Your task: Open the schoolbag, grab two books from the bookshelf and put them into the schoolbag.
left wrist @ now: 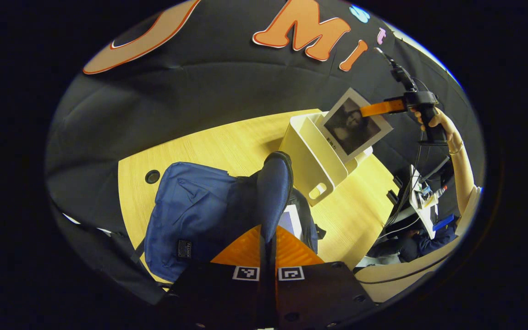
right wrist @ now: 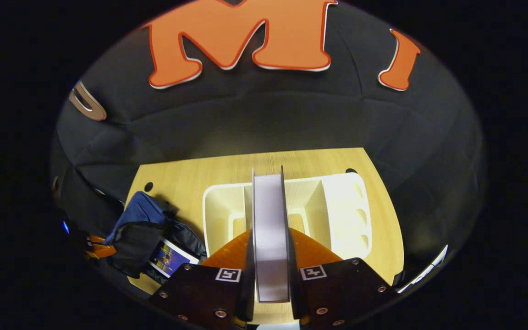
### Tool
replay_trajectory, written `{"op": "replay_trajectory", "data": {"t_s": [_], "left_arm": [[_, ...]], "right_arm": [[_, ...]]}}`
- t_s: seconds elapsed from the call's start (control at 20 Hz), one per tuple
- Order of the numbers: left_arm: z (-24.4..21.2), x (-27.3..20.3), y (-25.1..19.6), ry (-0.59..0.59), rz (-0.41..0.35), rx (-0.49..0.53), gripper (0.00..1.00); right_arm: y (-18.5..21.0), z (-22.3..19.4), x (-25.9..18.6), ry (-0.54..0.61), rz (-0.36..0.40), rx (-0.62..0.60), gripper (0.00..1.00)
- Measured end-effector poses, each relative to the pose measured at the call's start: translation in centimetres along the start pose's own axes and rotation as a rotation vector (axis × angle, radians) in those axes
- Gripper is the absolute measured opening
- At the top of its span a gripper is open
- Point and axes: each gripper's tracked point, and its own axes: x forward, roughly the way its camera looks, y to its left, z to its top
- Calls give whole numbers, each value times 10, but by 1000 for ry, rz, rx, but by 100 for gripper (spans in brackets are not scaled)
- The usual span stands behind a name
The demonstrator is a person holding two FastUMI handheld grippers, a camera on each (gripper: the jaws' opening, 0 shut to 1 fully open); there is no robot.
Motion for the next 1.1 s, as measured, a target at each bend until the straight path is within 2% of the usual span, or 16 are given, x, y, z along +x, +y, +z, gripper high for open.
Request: {"op": "replay_trajectory", "data": {"t_s": [0.1, 0.25, 0.4, 0.55, 0.7, 0.9, 1.1], "left_arm": [[1, -1, -2, -8, 2, 4, 1], [0, -4, -6, -10, 2, 10, 1], [-1, -5, -6, -17, 12, 18, 1], [1, -7, -5, -30, 29, 21, 1], [3, -8, -2, -47, 53, 27, 1], [6, -15, -3, -60, 63, 52, 1], [8, -22, -1, -58, 79, 73, 1]], "right_arm": [[2, 9, -29, -44, 10, 12, 32], [12, 27, -73, -129, 67, 49, 32], [42, 32, -111, -179, 181, 79, 32], [75, 15, -132, -172, 314, 113, 31], [104, -22, -128, -106, 428, 192, 31], [138, -80, -87, -19, 495, 284, 31], [173, -126, -53, 43, 596, 446, 31]]}}
